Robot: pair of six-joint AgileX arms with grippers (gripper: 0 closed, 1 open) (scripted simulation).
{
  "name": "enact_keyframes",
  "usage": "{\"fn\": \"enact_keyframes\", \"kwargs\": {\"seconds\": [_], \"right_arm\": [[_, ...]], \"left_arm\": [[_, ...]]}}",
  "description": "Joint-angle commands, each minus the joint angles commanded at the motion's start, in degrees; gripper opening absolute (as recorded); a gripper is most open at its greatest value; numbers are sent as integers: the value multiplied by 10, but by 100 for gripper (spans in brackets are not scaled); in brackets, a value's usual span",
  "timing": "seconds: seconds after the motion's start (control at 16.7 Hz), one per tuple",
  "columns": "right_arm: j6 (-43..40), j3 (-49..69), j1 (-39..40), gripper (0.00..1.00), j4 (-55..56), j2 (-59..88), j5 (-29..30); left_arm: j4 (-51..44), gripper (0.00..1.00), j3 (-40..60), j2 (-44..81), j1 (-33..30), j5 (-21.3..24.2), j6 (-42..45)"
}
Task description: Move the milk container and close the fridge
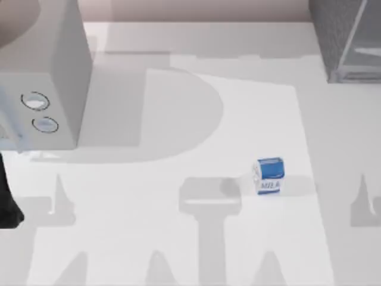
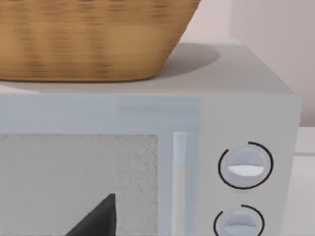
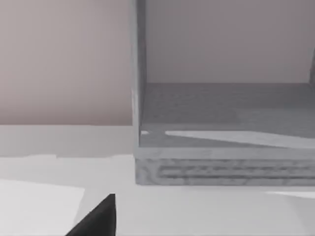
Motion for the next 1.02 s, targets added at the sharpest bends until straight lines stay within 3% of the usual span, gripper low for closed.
{"fn": "enact_keyframes", "kwargs": {"seconds": [0.18, 0.36, 1.02], "right_arm": [[0, 1, 8, 100, 8, 7, 8], [-1, 8, 64, 100, 61, 55, 64], [5, 16, 462, 100, 367, 377, 462]], "left_arm": [[0, 100, 0, 0, 0, 0, 0], [0, 100, 0, 0, 0, 0, 0], [0, 100, 0, 0, 0, 0, 0]]}}
